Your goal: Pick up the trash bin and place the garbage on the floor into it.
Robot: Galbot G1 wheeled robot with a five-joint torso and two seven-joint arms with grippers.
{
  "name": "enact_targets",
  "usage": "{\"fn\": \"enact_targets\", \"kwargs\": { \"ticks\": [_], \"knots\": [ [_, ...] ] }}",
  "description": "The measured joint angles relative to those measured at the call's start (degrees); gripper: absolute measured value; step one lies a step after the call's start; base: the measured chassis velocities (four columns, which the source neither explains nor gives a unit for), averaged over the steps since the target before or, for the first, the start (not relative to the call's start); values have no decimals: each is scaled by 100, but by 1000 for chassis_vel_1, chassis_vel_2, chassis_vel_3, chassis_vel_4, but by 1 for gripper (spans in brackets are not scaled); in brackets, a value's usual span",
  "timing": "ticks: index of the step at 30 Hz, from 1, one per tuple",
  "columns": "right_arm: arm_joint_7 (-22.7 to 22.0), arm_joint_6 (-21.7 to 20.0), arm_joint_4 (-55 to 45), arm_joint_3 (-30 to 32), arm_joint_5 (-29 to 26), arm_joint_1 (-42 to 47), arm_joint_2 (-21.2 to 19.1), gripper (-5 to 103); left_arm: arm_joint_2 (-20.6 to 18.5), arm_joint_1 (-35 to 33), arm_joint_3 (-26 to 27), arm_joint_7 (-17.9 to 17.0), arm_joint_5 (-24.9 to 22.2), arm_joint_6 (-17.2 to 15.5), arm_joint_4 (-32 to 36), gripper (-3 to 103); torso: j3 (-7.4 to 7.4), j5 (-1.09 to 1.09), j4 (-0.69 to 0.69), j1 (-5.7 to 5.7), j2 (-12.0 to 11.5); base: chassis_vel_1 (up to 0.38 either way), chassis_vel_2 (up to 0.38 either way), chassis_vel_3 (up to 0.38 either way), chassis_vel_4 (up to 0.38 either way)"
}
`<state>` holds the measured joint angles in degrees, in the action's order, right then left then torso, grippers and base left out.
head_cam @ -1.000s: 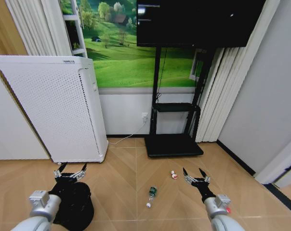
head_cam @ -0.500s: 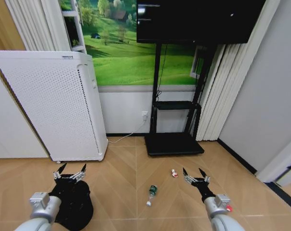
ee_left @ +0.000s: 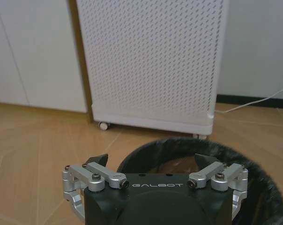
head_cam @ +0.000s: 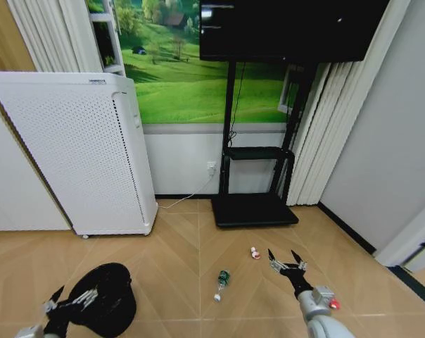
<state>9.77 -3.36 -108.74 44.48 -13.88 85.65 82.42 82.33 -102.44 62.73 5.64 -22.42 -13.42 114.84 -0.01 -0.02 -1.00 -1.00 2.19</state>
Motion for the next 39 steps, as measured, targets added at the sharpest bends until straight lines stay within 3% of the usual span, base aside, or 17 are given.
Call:
{"fn": "enact_targets", "kwargs": {
  "ticks": [4, 8, 12, 13, 18, 19, 20, 22, 26, 30, 37, 39],
  "knots": [
    [-51, 9, 49, -38, 30, -49, 9, 100, -93, 107, 100, -185, -322, -252, -250, 100, 0, 1, -2, -2, 8, 0, 0, 0, 0],
    [-65, 9, 93, -44, 52, -56, -6, 100, -180, 270, 192, -451, -562, -864, -358, 100, 0, 1, -1, -3, 17, 0, 0, 0, 0],
    [-72, 14, 106, -39, 52, -39, -8, 100, -245, 361, 211, -503, -594, -1160, -410, 100, 1, 1, -1, -4, 21, 0, 0, 0, 0],
    [-74, 29, 118, -34, 52, -25, -10, 100, -309, 463, 211, -568, -639, -1380, -455, 100, 2, 1, -1, -3, 23, 0, 0, 0, 0],
    [-75, 51, 136, -29, 52, -11, -11, 100, -428, 605, 206, -612, -779, -1640, -521, 100, 5, 1, -2, -4, 25, 0, 0, 0, 0],
    [-75, 69, 149, -28, 52, -8, -10, 100, -562, 754, 192, -667, -963, -1956, -552, 100, 8, 2, -2, -5, 28, 0, 0, 0, 0],
    [-75, 69, 149, -28, 52, -8, -10, 100, -562, 754, 192, -667, -963, -1956, -552, 100, 8, 2, -2, -5, 28, 0, 0, 0, 0],
    [-78, 91, 176, -25, 52, -9, -1, 100, -779, 995, 107, -867, -1250, -2398, -587, 100, 12, 2, -2, -5, 31, 0, 0, 0, 0],
    [-86, 114, 209, -3, 48, -18, -5, 100, -867, 1141, 14, -927, -1291, -2717, -630, 100, 14, 2, -2, -6, 34, 0, 0, 0, 0],
    [-100, 130, 244, 30, 19, -33, -25, 100, -902, 1245, -59, -904, -1210, -2901, -754, 100, 17, 1, -1, -6, 36, 0, 0, 0, 0],
    [-116, 145, 307, 48, 11, -45, -38, 100, -908, 1291, -133, -876, -1109, -2915, -814, 102, 18, 2, -2, -6, 39, 0, 0, 0, 0],
    [-129, 147, 343, 48, 10, -57, -39, 100, -895, 1304, -147, -904, -1102, -2915, -887, 96, 19, 1, -1, -7, 39, 0, 0, 0, 0]
  ]
}}
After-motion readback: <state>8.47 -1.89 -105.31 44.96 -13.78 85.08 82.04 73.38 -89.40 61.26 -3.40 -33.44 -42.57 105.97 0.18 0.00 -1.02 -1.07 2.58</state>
